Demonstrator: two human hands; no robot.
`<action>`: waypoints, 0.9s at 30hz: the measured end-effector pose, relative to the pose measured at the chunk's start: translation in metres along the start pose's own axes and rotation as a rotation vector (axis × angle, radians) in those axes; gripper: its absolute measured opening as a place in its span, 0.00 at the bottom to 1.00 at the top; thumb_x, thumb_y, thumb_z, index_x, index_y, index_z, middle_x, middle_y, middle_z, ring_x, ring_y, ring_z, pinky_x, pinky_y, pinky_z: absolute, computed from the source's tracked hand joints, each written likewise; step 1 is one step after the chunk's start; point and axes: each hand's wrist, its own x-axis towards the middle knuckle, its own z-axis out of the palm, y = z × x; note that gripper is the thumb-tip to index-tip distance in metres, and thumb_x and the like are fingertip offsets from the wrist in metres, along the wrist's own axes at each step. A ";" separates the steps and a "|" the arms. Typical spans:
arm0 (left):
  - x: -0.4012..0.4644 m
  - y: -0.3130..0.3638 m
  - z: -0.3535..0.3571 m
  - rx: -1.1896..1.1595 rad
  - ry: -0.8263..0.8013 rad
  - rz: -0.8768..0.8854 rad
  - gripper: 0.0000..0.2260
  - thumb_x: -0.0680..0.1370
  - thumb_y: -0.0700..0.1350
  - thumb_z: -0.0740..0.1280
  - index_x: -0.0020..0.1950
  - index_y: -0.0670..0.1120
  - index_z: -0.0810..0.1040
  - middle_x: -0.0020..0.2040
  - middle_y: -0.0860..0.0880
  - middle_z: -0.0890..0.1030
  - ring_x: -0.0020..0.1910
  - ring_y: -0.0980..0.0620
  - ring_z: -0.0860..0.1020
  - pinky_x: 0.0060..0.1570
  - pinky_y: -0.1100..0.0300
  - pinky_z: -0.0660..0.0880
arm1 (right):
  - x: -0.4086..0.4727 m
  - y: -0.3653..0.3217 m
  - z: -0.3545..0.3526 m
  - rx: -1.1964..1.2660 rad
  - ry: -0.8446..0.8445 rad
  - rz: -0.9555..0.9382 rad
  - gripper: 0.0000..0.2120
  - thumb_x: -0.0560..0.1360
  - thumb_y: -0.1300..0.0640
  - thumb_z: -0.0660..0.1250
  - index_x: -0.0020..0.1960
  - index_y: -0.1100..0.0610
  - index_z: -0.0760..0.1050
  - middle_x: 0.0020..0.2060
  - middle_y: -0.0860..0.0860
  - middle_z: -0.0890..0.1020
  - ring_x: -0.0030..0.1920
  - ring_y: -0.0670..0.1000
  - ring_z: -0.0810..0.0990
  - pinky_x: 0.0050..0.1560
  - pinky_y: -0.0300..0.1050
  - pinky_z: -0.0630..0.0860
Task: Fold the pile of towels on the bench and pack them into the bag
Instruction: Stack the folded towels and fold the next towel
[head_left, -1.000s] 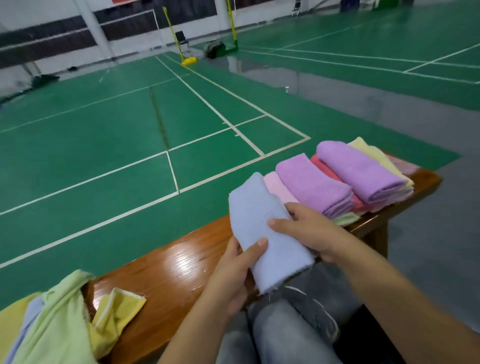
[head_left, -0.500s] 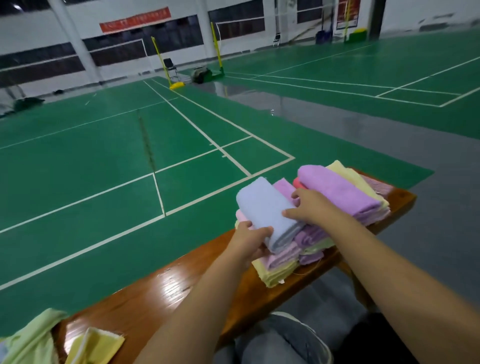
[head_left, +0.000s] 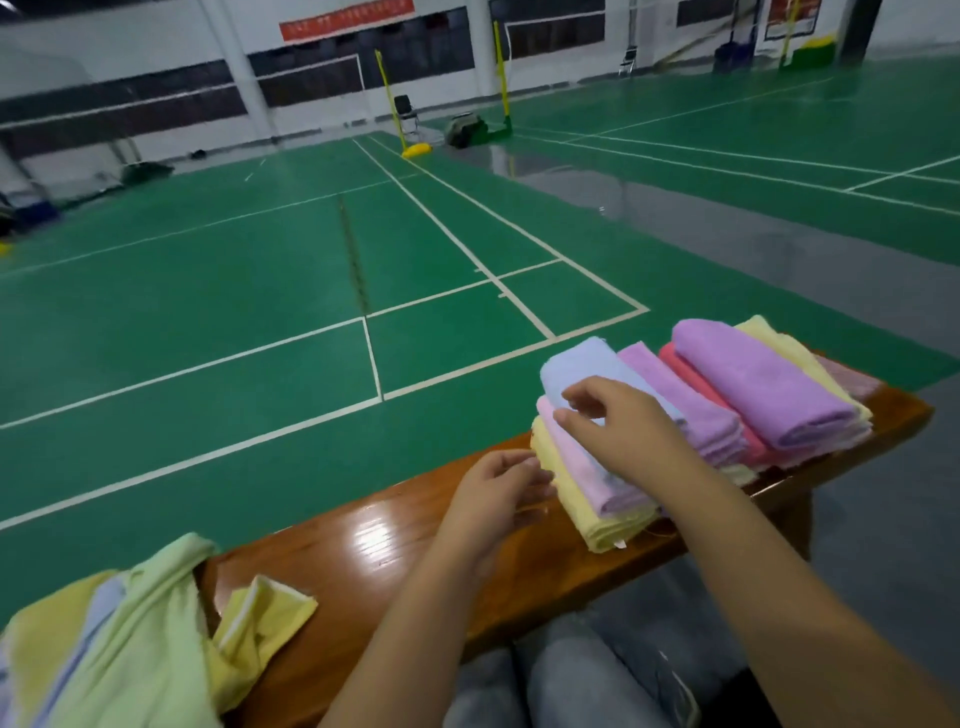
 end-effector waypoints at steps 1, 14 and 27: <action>-0.005 -0.006 -0.012 -0.049 0.041 -0.001 0.05 0.81 0.41 0.63 0.56 0.44 0.75 0.46 0.46 0.82 0.43 0.51 0.81 0.44 0.57 0.77 | -0.006 -0.004 0.011 0.024 -0.025 -0.002 0.13 0.78 0.51 0.65 0.60 0.55 0.75 0.52 0.48 0.79 0.53 0.48 0.77 0.54 0.41 0.71; -0.106 -0.119 -0.212 0.209 0.907 -0.058 0.06 0.78 0.44 0.67 0.54 0.47 0.78 0.54 0.48 0.79 0.54 0.50 0.78 0.53 0.56 0.75 | -0.080 -0.030 0.177 0.154 -0.543 -0.039 0.03 0.77 0.53 0.66 0.51 0.47 0.75 0.43 0.41 0.77 0.45 0.40 0.76 0.37 0.32 0.68; -0.140 -0.147 -0.292 0.354 1.323 -0.279 0.10 0.77 0.44 0.67 0.55 0.41 0.75 0.47 0.46 0.77 0.47 0.48 0.74 0.42 0.58 0.69 | -0.093 -0.048 0.216 0.189 -0.672 -0.021 0.04 0.77 0.53 0.66 0.50 0.48 0.78 0.45 0.44 0.81 0.48 0.44 0.79 0.50 0.44 0.77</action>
